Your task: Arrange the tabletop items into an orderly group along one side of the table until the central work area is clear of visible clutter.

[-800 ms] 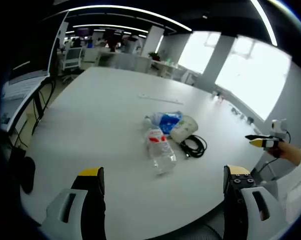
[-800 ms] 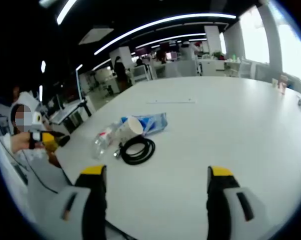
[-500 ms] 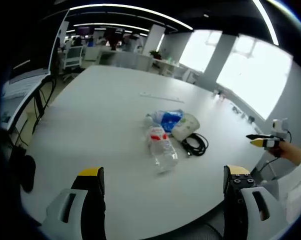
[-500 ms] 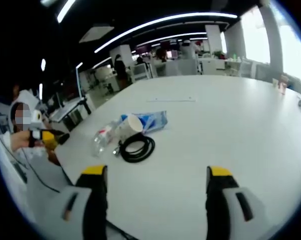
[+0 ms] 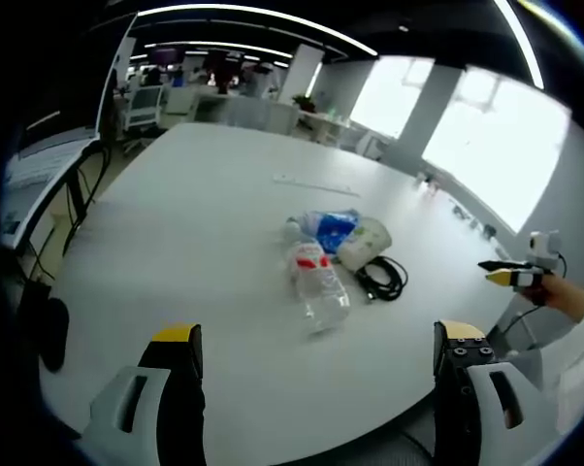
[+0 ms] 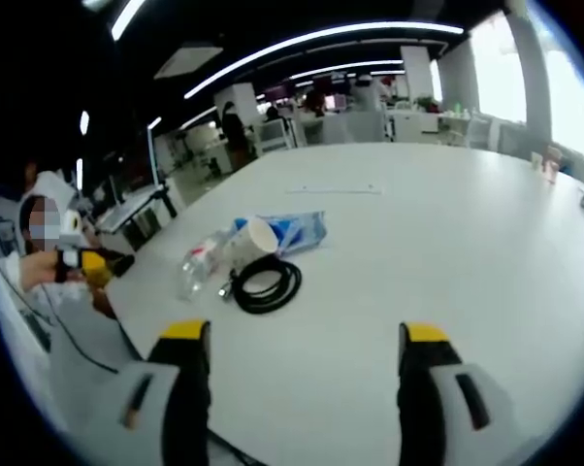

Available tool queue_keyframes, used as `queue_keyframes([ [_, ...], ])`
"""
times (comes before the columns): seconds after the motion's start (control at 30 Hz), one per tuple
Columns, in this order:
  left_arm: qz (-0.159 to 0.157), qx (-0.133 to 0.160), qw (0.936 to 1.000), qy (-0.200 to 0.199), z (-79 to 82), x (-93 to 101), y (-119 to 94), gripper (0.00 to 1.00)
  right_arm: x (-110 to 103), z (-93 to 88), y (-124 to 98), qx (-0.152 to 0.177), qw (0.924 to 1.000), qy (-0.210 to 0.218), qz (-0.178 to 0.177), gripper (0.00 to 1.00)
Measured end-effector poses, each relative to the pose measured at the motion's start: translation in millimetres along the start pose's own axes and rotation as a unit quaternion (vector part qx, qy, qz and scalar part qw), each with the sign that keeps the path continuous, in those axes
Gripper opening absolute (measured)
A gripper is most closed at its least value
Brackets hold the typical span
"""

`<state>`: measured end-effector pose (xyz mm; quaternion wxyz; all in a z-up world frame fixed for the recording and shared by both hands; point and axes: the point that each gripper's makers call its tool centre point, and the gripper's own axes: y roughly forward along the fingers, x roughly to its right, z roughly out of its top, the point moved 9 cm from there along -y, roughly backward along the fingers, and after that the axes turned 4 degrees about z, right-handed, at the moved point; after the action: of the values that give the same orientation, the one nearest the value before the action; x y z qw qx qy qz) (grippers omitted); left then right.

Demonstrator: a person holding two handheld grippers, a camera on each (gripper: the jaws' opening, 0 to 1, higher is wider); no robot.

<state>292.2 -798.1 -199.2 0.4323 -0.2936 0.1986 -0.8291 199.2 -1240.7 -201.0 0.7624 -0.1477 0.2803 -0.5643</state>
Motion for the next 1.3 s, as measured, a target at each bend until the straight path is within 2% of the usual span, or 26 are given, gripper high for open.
queue_keyframes([
  [0.57,-0.001,-0.006,0.9999,-0.008,1.3,-2.2,6.0,0.95,-4.0,-0.7,8.9,-0.010,0.9999,0.002,0.005,0.76],
  [1.3,-0.003,-0.020,0.9997,-0.011,6.3,-3.5,27.5,0.94,-9.2,1.3,23.9,-0.020,0.9997,0.000,0.012,0.73],
])
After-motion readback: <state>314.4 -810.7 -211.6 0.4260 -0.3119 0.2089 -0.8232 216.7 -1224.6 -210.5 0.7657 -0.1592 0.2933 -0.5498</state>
